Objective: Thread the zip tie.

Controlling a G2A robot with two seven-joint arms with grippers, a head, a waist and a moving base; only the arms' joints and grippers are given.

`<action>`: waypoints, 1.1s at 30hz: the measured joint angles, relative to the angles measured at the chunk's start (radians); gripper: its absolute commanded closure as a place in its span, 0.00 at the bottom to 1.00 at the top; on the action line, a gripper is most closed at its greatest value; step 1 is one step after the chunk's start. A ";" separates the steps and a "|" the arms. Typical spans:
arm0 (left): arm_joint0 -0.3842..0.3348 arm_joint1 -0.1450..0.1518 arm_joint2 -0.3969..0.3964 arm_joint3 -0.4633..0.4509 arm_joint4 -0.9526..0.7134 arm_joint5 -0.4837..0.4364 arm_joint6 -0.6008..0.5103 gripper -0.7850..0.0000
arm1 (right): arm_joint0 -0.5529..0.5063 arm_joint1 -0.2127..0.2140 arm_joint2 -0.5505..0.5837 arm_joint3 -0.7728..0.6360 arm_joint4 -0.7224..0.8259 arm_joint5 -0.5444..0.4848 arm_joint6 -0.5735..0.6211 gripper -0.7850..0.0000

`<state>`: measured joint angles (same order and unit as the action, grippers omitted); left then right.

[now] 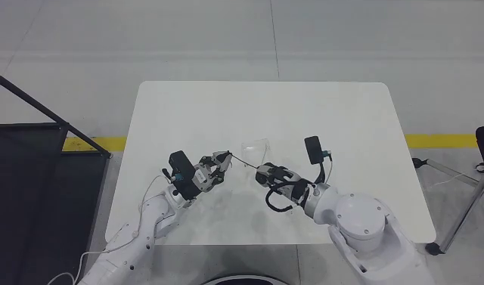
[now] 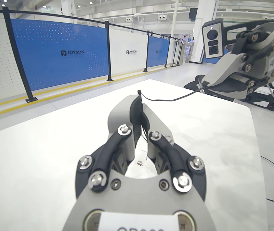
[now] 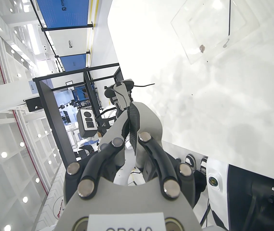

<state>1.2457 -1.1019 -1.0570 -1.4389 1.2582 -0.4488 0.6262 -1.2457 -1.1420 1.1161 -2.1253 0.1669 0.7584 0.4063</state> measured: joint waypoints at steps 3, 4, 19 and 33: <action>0.000 0.000 0.000 0.000 0.000 0.000 0.000 1.00 | 0.001 -0.001 0.000 0.001 0.003 -0.006 0.000 1.00; 0.001 0.000 0.000 -0.001 0.000 0.001 -0.002 1.00 | 0.001 -0.001 0.000 0.001 0.003 -0.008 0.000 1.00; 0.015 -0.008 -0.015 -0.028 0.014 0.011 -0.044 1.00 | -0.016 -0.002 0.016 0.005 0.018 -0.056 0.001 1.00; 0.020 -0.020 -0.030 -0.019 -0.004 0.023 -0.031 1.00 | -0.042 0.001 0.026 -0.008 0.005 -0.069 0.007 1.00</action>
<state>1.2656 -1.1219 -1.0871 -1.4581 1.2545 -0.4257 0.5953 -1.2876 -1.1407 1.1425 -2.1330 0.1722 0.6893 0.4135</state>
